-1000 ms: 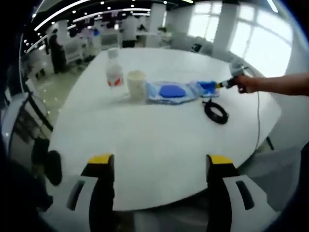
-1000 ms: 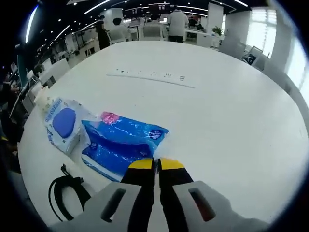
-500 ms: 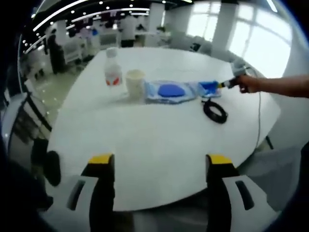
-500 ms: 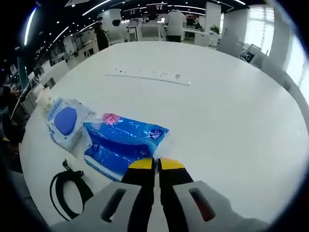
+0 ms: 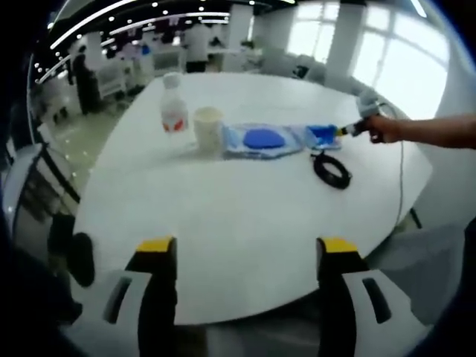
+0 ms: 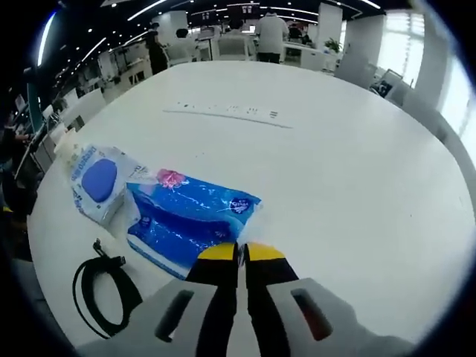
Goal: Arrange the tabletop items into an orderly group along one side of the table until the central work area is clear of visible clutter.
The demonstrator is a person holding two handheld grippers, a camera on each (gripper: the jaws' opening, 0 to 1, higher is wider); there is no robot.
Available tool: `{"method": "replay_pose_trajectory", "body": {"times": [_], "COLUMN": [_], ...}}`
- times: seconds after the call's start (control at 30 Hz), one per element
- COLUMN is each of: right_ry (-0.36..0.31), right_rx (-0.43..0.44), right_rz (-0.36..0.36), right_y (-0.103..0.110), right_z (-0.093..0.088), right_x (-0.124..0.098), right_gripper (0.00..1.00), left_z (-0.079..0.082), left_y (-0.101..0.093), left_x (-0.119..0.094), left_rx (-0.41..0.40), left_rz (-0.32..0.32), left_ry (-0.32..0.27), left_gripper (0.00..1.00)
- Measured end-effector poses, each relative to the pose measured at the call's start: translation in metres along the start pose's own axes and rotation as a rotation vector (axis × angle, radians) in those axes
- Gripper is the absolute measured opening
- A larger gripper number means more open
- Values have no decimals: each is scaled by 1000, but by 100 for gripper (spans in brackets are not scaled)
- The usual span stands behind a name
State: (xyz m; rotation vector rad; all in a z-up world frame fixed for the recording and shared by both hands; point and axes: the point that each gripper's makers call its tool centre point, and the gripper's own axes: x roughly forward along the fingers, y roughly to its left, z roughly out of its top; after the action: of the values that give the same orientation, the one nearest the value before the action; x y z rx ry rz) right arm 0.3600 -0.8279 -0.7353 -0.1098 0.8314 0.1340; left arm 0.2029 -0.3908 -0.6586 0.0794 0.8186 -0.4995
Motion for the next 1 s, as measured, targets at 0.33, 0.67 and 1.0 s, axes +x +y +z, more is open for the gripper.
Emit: {"method": "replay_pose_trajectory", "body": {"times": [0.33, 0.67, 1.0], "right_ry": [11, 18, 12], "right_rx": [13, 40, 65], "right_rz": [3, 16, 29], "right_y": [16, 27, 4], "right_z": [-4, -5, 11], "right_x": [-27, -59, -42], "right_gripper": [6, 11, 14], "left_z": [3, 3, 5], "left_y": [-2, -2, -2], "left_x": [0, -1, -1], "left_rx": [15, 20, 20], "left_rz": [-8, -2, -6], "left_ry": [-17, -20, -33], "left_gripper": [74, 74, 74]}}
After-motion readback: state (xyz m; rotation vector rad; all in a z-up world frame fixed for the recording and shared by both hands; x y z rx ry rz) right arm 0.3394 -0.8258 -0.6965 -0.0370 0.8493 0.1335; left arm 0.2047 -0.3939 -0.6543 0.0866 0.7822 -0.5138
